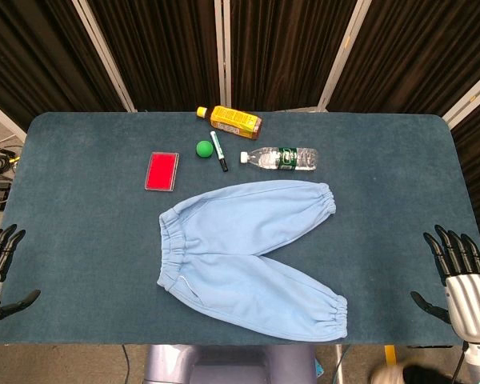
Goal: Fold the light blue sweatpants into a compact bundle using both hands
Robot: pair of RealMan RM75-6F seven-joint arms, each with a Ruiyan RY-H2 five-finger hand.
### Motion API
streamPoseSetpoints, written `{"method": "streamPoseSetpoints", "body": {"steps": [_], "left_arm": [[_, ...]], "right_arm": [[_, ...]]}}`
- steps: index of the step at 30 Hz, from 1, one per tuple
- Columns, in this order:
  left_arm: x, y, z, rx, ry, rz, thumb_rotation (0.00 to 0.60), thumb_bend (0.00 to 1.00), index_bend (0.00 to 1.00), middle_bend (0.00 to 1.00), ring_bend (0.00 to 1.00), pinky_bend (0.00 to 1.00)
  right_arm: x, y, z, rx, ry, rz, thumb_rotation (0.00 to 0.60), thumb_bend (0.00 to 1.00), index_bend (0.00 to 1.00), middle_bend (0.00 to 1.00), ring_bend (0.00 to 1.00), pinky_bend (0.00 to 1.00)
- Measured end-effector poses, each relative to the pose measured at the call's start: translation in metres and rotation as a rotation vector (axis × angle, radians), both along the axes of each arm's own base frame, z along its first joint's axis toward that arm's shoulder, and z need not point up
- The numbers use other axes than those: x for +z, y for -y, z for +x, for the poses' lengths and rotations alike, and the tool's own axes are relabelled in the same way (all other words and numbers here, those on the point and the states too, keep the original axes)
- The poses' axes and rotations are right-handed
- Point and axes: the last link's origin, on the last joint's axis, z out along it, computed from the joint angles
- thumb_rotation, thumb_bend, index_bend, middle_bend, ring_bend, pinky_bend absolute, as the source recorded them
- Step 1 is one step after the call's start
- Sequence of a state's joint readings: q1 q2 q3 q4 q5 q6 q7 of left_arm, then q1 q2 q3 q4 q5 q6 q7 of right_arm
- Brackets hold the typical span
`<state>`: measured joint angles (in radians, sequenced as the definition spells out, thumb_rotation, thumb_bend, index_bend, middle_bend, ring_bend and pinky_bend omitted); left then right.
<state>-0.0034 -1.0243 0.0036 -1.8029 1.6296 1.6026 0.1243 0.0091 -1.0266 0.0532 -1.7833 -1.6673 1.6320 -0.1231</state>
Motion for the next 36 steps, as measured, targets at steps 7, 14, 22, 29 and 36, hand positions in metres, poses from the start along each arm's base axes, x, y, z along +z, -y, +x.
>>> {"method": "streamPoseSetpoints", "body": {"steps": [7, 14, 22, 29, 36], "left_arm": [[0.0, -0.001, 0.0, 0.003, 0.0, -0.005, 0.6, 0.0, 0.0, 0.0, 0.0, 0.0], [0.0, -0.002, 0.0, 0.004, -0.003, 0.0, 0.6, 0.0, 0.0, 0.0, 0.0, 0.0], [-0.001, -0.009, -0.004, 0.04, -0.022, 0.01, 0.6, 0.0, 0.0, 0.0, 0.0, 0.0], [-0.003, -0.012, -0.007, 0.064, -0.027, 0.015, 0.6, 0.0, 0.0, 0.0, 0.0, 0.0], [-0.003, -0.013, -0.01, 0.075, -0.029, 0.016, 0.6, 0.0, 0.0, 0.0, 0.0, 0.0]], "right_arm": [[-0.003, 0.001, -0.001, -0.001, -0.003, 0.017, 0.6, 0.0, 0.0, 0.0, 0.0, 0.0], [-0.024, 0.002, 0.003, 0.058, -0.033, 0.18, 0.6, 0.0, 0.1, 0.01, 0.0, 0.0], [-0.061, 0.001, 0.019, 0.366, -0.137, 0.503, 0.6, 0.0, 0.19, 0.12, 0.02, 0.06], [-0.105, 0.003, 0.013, 0.527, -0.253, 0.725, 0.6, 0.0, 0.26, 0.22, 0.14, 0.2], [-0.135, 0.002, 0.001, 0.584, -0.321, 0.776, 0.6, 0.0, 0.29, 0.24, 0.16, 0.22]]}}
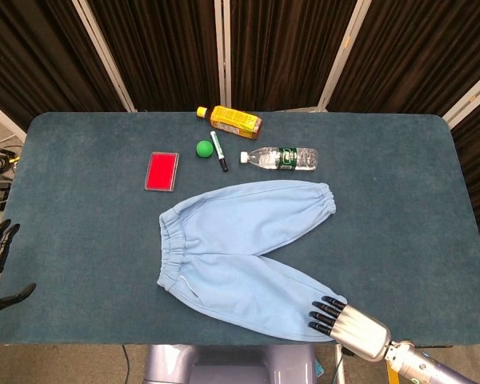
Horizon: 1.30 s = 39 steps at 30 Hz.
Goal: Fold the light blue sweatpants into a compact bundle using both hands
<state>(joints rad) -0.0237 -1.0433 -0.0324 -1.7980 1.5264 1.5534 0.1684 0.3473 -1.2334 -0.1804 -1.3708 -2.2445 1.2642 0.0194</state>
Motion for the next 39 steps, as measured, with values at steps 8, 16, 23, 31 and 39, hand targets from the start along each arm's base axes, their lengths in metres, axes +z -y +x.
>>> {"method": "streamPoseSetpoints", "body": {"steps": [8, 16, 23, 31, 39], "left_arm": [[0.0, 0.001, 0.0, -0.001, 0.0, 0.001, 0.6, 0.0, 0.0, 0.0, 0.0, 0.0], [-0.001, 0.001, 0.0, 0.001, 0.001, -0.001, 0.6, 0.0, 0.0, 0.0, 0.0, 0.0], [-0.001, 0.001, 0.0, 0.002, 0.001, -0.003, 0.6, 0.0, 0.0, 0.0, 0.0, 0.0], [-0.002, 0.0, -0.002, 0.007, 0.002, -0.007, 0.6, 0.0, 0.0, 0.0, 0.0, 0.0], [-0.007, -0.004, 0.001, -0.029, 0.006, -0.043, 0.6, 0.0, 0.0, 0.0, 0.0, 0.0]], "right_arm": [[-0.019, -0.002, -0.007, 0.082, -0.043, -0.002, 0.6, 0.04, 0.34, 0.28, 0.21, 0.23], [-0.035, -0.002, -0.016, 0.149, -0.088, -0.044, 0.6, 0.14, 0.37, 0.32, 0.24, 0.24], [-0.042, 0.001, -0.024, 0.148, -0.062, -0.086, 0.6, 0.23, 0.41, 0.36, 0.28, 0.29], [-0.044, 0.002, -0.023, 0.103, 0.027, -0.095, 0.6, 0.38, 0.51, 0.47, 0.4, 0.39], [-0.042, 0.007, -0.017, -0.045, 0.195, -0.116, 0.6, 0.46, 0.58, 0.61, 0.53, 0.45]]}}
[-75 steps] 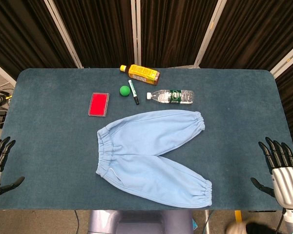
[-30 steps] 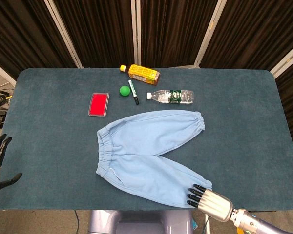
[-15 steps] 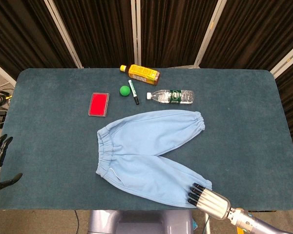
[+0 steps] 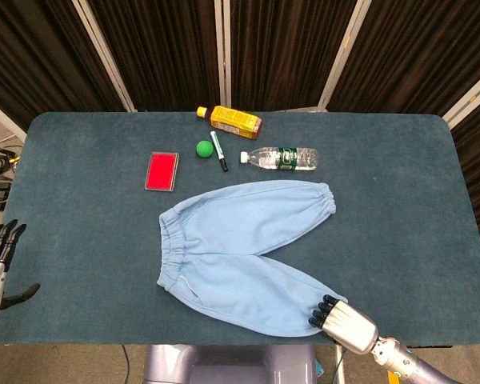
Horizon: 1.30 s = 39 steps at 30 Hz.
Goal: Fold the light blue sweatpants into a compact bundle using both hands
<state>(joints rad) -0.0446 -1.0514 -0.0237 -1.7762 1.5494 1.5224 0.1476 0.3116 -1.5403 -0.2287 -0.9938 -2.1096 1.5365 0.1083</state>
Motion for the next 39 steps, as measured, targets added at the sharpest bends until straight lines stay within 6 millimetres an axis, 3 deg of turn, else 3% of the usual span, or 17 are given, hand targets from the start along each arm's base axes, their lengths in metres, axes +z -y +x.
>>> {"method": "streamPoseSetpoints", "body": {"steps": [8, 13, 27, 32, 39], "left_arm": [[-0.017, -0.01, 0.006, -0.129, -0.016, -0.066, 0.6, 0.0, 0.02, 0.04, 0.08, 0.16], [-0.041, -0.028, 0.009, -0.274, -0.06, -0.143, 0.6, 0.0, 0.15, 0.06, 0.11, 0.22], [-0.131, -0.064, 0.027, -0.594, -0.167, -0.412, 0.6, 0.0, 0.25, 0.09, 0.14, 0.24], [-0.152, -0.067, 0.031, -0.632, -0.177, -0.453, 0.6, 0.04, 0.25, 0.09, 0.14, 0.24], [-0.186, -0.077, 0.05, -0.692, -0.188, -0.509, 0.6, 0.09, 0.25, 0.09, 0.14, 0.25]], "right_arm": [[0.004, 0.006, 0.009, -0.109, 0.108, -0.008, 0.6, 0.47, 0.6, 0.62, 0.55, 0.46], [0.008, 0.008, 0.014, -0.175, 0.147, 0.001, 0.6, 0.48, 0.61, 0.63, 0.55, 0.47], [0.013, 0.009, 0.016, -0.248, 0.159, 0.004, 0.6, 0.49, 0.62, 0.63, 0.55, 0.47], [0.014, 0.01, 0.015, -0.255, 0.159, 0.001, 0.6, 0.5, 0.62, 0.64, 0.55, 0.47], [0.016, 0.01, 0.013, -0.272, 0.17, 0.004, 0.6, 0.52, 0.62, 0.64, 0.55, 0.47]]}}
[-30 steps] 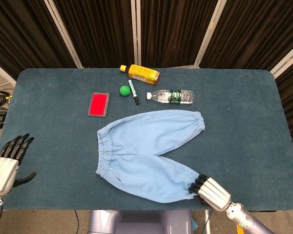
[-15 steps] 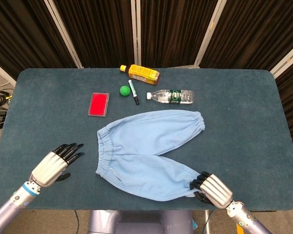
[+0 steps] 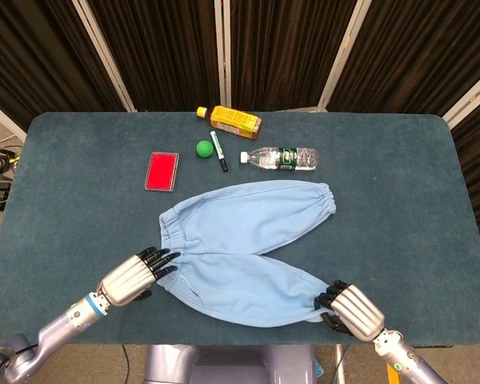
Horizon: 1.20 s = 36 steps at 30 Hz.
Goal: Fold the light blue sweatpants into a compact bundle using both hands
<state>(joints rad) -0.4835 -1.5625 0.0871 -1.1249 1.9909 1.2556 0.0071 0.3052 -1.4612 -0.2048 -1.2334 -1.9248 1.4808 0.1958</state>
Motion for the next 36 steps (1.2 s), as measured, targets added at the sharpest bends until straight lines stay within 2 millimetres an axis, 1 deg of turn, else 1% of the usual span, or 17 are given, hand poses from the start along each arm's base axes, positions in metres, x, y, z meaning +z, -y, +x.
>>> {"method": "streamPoseSetpoints", "body": {"steps": [2, 5, 9, 10, 13, 17, 21, 24, 29, 33, 36], "left_arm": [[-0.006, -0.001, 0.003, 0.001, -0.003, -0.01, 0.6, 0.13, 0.26, 0.1, 0.15, 0.25], [-0.014, -0.004, 0.007, 0.015, -0.002, -0.026, 0.6, 0.23, 0.29, 0.13, 0.18, 0.28], [-0.025, -0.009, 0.014, 0.033, 0.007, -0.039, 0.6, 0.36, 0.38, 0.22, 0.25, 0.34], [-0.026, -0.009, 0.015, 0.037, 0.008, -0.041, 0.6, 0.4, 0.4, 0.24, 0.27, 0.35], [-0.028, -0.011, 0.018, 0.045, 0.017, -0.043, 0.6, 0.45, 0.46, 0.29, 0.32, 0.4], [-0.027, -0.013, 0.021, 0.058, 0.035, -0.036, 0.6, 0.54, 0.52, 0.34, 0.36, 0.43], [-0.023, -0.018, 0.024, 0.122, 0.085, -0.04, 0.6, 0.55, 0.52, 0.35, 0.36, 0.43], [-0.017, -0.026, 0.028, 0.184, 0.112, -0.041, 0.6, 0.55, 0.54, 0.36, 0.36, 0.43], [0.001, -0.041, 0.038, 0.29, 0.142, -0.042, 0.6, 0.55, 0.56, 0.36, 0.36, 0.43], [0.014, -0.055, 0.044, 0.357, 0.147, -0.039, 0.6, 0.55, 0.56, 0.36, 0.36, 0.43], [0.02, -0.064, 0.048, 0.394, 0.149, -0.033, 0.6, 0.55, 0.56, 0.36, 0.36, 0.43]], "right_arm": [[0.0, 0.0, 0.0, -0.005, 0.001, 0.003, 0.6, 0.53, 0.62, 0.64, 0.55, 0.47], [0.001, 0.001, -0.001, -0.016, 0.004, 0.005, 0.6, 0.53, 0.62, 0.64, 0.55, 0.47], [0.003, 0.002, -0.002, -0.028, 0.008, 0.004, 0.6, 0.54, 0.62, 0.64, 0.55, 0.47], [0.003, 0.002, -0.002, -0.031, 0.009, 0.004, 0.6, 0.54, 0.62, 0.64, 0.55, 0.47], [0.005, 0.003, -0.002, -0.038, 0.016, 0.004, 0.6, 0.55, 0.62, 0.64, 0.55, 0.47], [0.006, 0.004, -0.001, -0.049, 0.029, 0.003, 0.6, 0.58, 0.62, 0.64, 0.55, 0.47], [0.009, 0.009, 0.003, -0.055, 0.05, -0.006, 0.6, 0.58, 0.62, 0.64, 0.55, 0.47], [0.013, 0.021, 0.012, -0.059, 0.079, -0.032, 0.6, 0.59, 0.62, 0.64, 0.55, 0.47], [0.023, 0.05, 0.035, -0.087, 0.121, -0.078, 0.6, 0.59, 0.62, 0.64, 0.55, 0.47], [0.03, 0.076, 0.051, -0.085, 0.099, -0.12, 0.6, 0.59, 0.62, 0.64, 0.55, 0.47], [0.033, 0.096, 0.063, -0.08, 0.07, -0.144, 0.6, 0.59, 0.62, 0.64, 0.55, 0.47]]}}
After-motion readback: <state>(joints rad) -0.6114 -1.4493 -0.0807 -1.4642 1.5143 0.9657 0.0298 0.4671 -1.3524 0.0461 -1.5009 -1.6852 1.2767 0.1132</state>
